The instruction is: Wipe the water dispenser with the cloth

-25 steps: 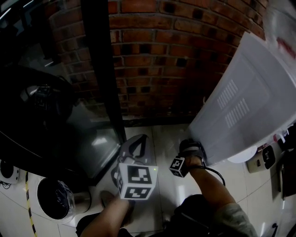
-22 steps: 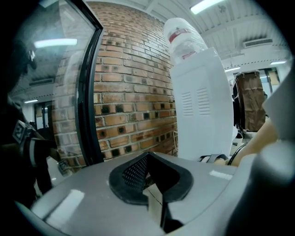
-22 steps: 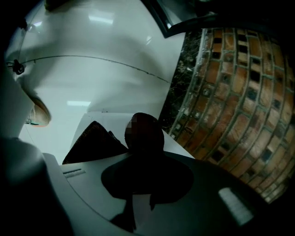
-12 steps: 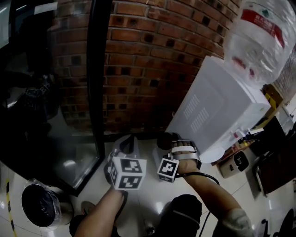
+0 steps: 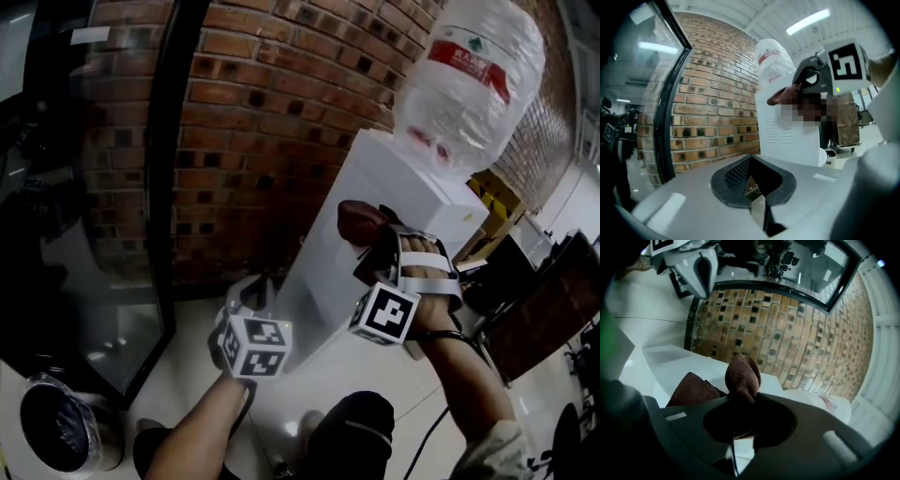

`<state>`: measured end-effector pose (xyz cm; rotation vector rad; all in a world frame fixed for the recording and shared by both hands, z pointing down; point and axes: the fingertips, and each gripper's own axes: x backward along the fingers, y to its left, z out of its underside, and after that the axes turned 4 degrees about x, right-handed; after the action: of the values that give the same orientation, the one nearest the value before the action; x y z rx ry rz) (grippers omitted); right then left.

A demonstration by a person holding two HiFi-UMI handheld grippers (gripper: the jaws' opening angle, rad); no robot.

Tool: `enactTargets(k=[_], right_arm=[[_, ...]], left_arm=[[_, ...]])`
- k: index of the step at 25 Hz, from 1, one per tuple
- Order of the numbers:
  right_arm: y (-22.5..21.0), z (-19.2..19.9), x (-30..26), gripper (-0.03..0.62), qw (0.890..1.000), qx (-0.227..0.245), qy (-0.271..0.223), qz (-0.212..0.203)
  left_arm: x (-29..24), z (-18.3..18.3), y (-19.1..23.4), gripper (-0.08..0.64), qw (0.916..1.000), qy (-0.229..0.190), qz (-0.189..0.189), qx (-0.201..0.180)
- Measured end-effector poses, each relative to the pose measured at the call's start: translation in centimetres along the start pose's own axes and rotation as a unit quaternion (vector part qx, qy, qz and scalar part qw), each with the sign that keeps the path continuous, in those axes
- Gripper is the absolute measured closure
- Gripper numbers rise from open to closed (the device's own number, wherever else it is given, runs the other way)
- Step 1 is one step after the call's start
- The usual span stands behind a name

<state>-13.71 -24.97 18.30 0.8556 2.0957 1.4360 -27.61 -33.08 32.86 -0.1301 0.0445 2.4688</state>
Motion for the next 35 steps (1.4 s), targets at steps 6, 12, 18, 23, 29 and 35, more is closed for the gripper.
enactTargets(k=[6,12,18,23,29,35], right_arm=[[-7.0,4.8,1.0,0.526,0.995,-0.051,0.030,0.077],[-10.3,6.2,1.0,0.526,0.990,-0.060,0.043,0.118],[-10.0,6.5,0.0,0.527,0.991,-0.046,0.052,0.118],[-6.5,5.1,-0.5,0.528,0.994,-0.032,0.041,0.093],[0.6,2.1,-1.5,0.528,0.999,-0.002,0.014,0.035],[8.7,-0.9,-2.3,0.528,0.998,0.050,-0.011,-0.022]], left_arm=[[-0.6,-1.3,-2.8,0.560,0.9996,-0.019,0.022,-0.006],[-0.4,-1.7,-3.4,0.560,0.9992,-0.026,0.027,-0.011],[-0.4,-1.7,-3.1,0.560,0.9993,-0.026,0.025,-0.011],[-0.4,-1.3,-2.8,0.560,0.9995,-0.020,0.024,-0.011],[-0.4,-0.2,-2.5,0.560,0.9995,-0.005,0.025,-0.016],[-0.2,1.0,-1.9,0.560,0.9995,0.011,0.020,-0.023]])
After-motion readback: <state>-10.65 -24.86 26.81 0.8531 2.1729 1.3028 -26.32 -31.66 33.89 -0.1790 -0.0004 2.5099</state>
